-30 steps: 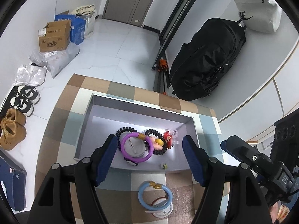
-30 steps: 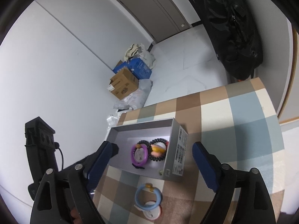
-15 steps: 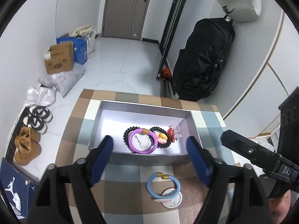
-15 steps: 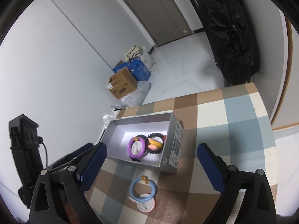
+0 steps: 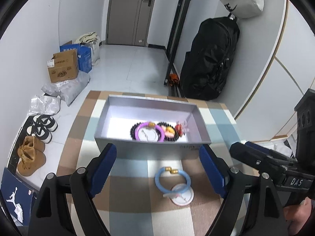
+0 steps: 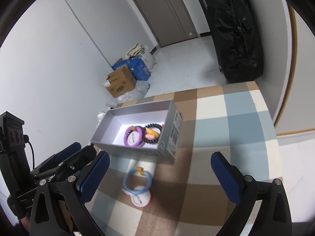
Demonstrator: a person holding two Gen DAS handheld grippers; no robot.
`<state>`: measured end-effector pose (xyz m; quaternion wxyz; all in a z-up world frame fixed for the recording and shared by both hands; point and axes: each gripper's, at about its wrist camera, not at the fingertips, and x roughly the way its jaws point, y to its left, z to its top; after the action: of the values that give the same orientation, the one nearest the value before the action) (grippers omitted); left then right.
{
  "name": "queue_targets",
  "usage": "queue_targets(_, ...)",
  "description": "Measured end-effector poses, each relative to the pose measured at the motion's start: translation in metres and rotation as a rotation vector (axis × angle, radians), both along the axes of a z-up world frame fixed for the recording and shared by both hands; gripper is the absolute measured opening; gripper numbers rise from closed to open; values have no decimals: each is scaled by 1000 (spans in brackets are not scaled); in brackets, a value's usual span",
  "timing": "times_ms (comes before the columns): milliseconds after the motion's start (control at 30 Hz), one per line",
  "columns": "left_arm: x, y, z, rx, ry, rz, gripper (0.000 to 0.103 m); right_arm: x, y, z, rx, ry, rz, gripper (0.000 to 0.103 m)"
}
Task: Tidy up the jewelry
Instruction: 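Pull both grippers back from the grey box, then lower the left gripper onto the blue ring and close it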
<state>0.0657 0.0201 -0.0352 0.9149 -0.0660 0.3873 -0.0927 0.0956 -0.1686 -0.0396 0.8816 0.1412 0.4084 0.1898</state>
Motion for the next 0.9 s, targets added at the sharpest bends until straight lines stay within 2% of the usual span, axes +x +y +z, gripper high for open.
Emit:
queue_targets(233, -3, -7, -13, -2, 58, -29, 83, -12, -6, -5, -35, 12, -17, 103)
queue_targets(500, -7, -19, -28, -13, 138, -119, 83, -23, -13, -5, -81, 27, -10, 103)
queue_targets(700, -2, -25, -44, 22, 195, -112, 83, -28, -18, -7, -104, 36, -17, 103)
queue_targets(900, 2, -28, -48, 36, 204, -102, 82, -31, -23, -8, -107, 43, -17, 103)
